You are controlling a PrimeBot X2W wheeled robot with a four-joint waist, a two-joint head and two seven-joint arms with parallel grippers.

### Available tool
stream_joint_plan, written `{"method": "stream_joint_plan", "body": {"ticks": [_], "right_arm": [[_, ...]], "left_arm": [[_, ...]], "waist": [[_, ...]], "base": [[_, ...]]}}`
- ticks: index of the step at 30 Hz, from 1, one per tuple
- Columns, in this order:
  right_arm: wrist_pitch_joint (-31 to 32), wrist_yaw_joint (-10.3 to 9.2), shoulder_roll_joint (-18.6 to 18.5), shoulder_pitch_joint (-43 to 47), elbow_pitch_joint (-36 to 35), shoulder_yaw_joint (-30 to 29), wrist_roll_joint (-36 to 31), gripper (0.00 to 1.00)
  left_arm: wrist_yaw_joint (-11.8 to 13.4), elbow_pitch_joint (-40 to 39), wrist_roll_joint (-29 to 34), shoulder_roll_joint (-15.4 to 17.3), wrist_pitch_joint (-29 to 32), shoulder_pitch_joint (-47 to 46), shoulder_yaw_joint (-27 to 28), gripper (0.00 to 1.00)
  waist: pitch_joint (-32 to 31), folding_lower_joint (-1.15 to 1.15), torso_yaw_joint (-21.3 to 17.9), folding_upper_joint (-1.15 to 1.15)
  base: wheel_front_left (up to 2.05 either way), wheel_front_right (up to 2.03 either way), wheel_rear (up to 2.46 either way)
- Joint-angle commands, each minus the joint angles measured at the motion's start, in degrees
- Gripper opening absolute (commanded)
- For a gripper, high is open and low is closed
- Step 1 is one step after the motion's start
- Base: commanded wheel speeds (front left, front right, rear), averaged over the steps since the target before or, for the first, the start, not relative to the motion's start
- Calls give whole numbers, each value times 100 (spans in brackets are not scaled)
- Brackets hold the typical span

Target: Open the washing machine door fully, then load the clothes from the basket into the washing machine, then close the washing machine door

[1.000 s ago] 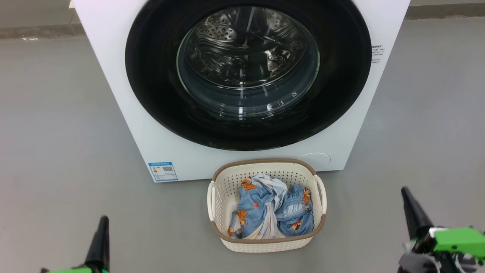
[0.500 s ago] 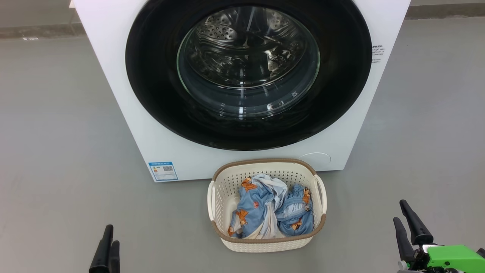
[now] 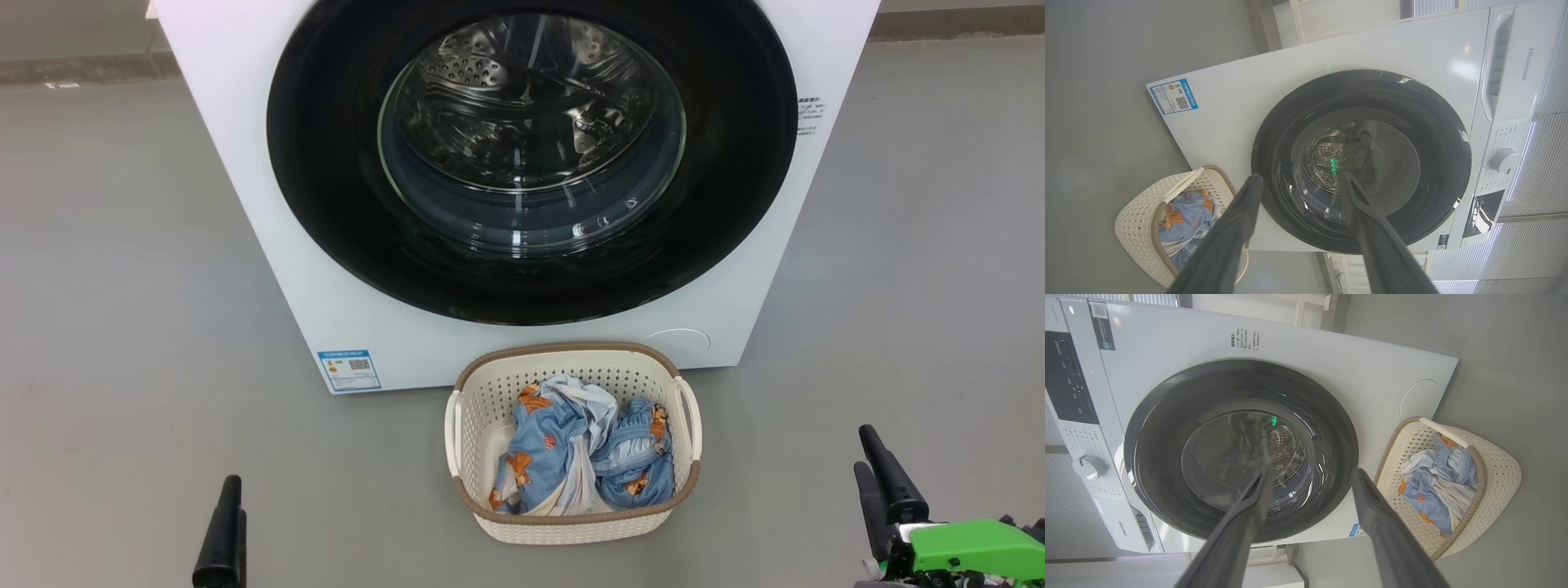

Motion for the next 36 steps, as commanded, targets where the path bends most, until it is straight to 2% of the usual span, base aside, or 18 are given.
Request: {"method": "stream_joint_plan", "body": {"ticks": [1,36], "right_arm": [[-49,12,-117,-266,-177,37,-119,100],[-622,19,-477,-567,-69,683,-2836,100]], "left_arm": [[-4,-207,124,133,-53,-223,20,100],[-4,-169,2765,420,-624,-333,-249,100]], "waist": [[-1,0,-2,0],[3,0,-27,0]], "base": [[0,0,0],[0,0,0]]}}
